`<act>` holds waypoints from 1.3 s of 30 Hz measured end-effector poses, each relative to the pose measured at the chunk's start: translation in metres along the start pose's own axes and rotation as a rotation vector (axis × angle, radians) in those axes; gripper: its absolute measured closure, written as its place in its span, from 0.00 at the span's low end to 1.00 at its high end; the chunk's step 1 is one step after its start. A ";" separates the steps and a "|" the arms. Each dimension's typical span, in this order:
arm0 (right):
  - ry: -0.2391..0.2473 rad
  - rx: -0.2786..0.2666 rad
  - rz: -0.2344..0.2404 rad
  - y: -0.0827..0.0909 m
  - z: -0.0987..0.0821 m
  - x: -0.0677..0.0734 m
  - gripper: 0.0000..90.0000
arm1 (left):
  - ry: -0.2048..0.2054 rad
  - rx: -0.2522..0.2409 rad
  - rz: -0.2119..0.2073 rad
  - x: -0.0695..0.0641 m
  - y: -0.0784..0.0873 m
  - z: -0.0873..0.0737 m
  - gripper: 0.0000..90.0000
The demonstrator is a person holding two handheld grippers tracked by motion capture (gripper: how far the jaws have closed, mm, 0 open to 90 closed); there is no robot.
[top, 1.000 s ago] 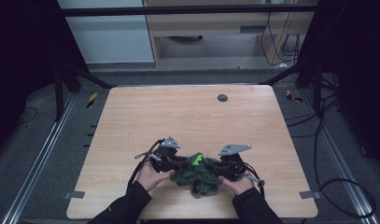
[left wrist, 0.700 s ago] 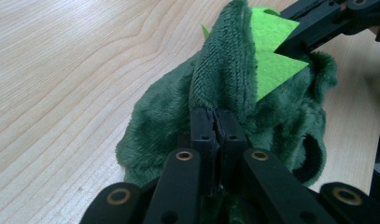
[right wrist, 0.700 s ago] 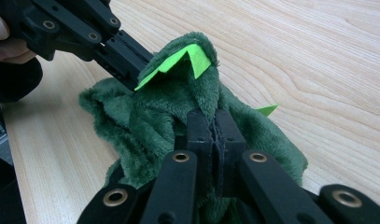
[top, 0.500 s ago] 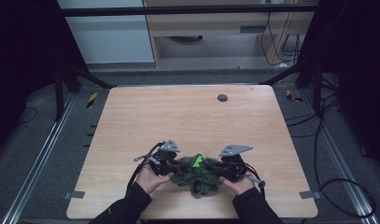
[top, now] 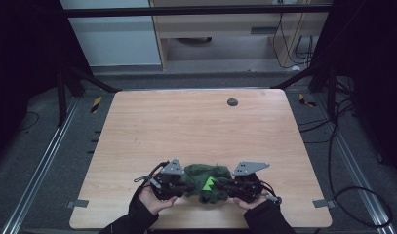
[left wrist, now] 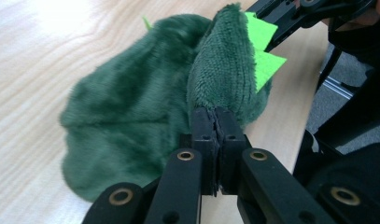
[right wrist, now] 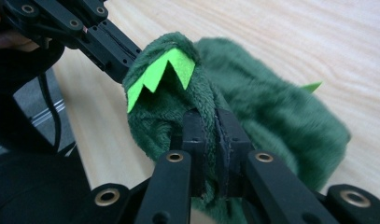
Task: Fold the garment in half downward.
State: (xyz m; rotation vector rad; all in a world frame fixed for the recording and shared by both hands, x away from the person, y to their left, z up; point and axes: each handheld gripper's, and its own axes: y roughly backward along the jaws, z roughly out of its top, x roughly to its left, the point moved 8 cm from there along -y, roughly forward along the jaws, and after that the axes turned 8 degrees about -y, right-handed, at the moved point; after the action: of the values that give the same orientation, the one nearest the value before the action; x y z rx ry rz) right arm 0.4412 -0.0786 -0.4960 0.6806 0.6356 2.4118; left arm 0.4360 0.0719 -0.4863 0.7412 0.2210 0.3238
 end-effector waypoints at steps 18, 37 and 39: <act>-0.050 -0.080 0.021 0.028 0.000 -0.002 0.80 | -0.006 0.012 0.000 -0.009 0.000 -0.015 0.93; -0.055 -0.025 -0.027 -0.005 0.004 -0.008 1.00 | 0.030 0.023 0.060 0.014 -0.009 -0.010 0.99; -0.051 -0.015 -0.025 -0.005 0.001 -0.008 1.00 | 0.023 0.035 0.064 0.012 -0.013 -0.013 0.99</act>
State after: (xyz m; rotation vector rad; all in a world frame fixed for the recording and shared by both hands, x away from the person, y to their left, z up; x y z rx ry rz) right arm 0.4491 -0.0797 -0.5008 0.7216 0.6012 2.3662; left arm 0.4454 0.0751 -0.5058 0.7807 0.2256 0.3898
